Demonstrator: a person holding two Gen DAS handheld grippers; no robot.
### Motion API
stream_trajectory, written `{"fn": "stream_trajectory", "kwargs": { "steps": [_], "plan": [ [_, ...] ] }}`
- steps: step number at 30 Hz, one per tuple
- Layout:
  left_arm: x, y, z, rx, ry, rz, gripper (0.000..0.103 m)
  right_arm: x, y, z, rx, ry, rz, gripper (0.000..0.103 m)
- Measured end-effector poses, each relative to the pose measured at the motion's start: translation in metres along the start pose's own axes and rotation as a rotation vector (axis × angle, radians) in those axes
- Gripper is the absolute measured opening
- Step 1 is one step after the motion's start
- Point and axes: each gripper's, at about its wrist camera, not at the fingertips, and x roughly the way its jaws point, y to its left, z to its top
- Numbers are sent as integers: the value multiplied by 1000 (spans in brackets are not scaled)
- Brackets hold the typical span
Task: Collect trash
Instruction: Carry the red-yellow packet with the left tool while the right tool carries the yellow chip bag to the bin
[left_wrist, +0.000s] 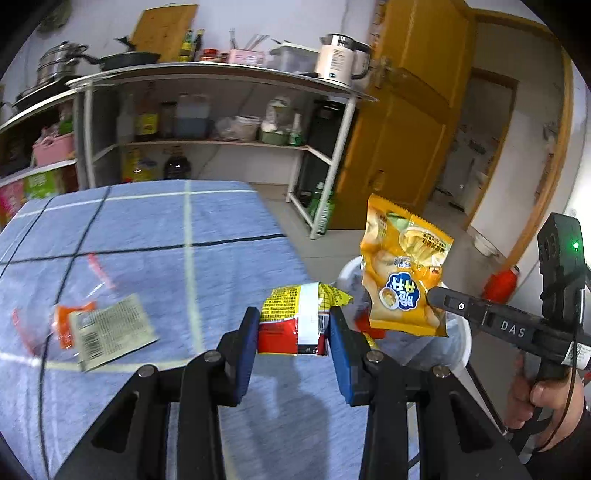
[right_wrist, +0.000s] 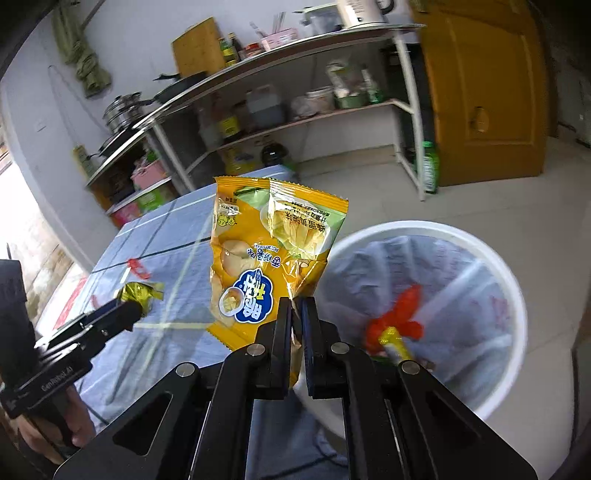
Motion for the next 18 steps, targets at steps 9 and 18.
{"fn": "stream_trajectory", "kwargs": {
  "steps": [9, 18],
  "plan": [
    [36, -49, 15, 65, 39, -68, 39, -11, -45, -5, 69, -7, -75, 6],
    [80, -87, 15, 98, 125, -127, 40, -6, -82, -15, 129, 22, -127, 6]
  ]
}}
